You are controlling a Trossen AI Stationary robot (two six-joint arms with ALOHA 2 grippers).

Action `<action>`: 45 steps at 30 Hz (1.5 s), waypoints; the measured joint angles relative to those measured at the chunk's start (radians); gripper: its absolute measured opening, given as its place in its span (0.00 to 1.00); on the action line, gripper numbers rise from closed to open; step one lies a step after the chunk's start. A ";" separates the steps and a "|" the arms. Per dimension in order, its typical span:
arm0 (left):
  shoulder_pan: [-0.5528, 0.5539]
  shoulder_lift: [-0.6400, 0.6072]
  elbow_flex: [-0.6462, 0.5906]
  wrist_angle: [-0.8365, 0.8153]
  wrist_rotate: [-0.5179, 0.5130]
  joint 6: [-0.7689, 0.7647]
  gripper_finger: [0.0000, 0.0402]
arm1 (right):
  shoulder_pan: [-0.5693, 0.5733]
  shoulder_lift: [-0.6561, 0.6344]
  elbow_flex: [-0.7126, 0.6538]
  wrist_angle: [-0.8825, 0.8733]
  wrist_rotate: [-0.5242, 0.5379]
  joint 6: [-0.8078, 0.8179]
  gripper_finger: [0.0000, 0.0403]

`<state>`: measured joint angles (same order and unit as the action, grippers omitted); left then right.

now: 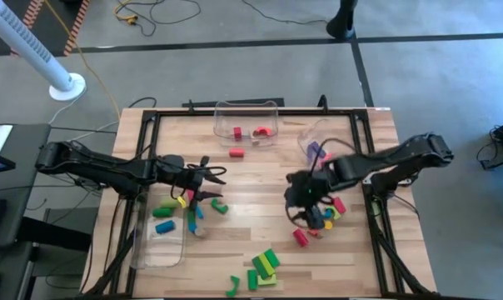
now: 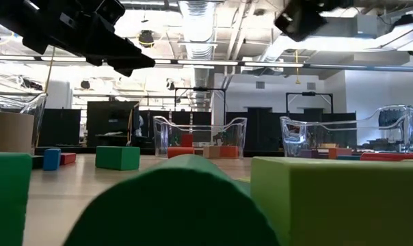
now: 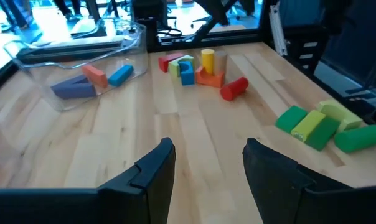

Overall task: Sort blocks by size
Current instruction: Put the green rectangular block into the right transparent bin

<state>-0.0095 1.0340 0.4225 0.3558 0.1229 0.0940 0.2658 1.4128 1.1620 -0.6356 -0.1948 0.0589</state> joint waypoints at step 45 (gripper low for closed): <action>-0.256 0.266 0.062 0.203 -0.039 0.041 0.45 | 0.428 0.106 -0.087 0.281 0.419 0.538 0.57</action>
<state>-0.2651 1.2996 0.4849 0.5593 0.0834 0.1353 0.6939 1.5192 1.0748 -0.3546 0.2242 0.5968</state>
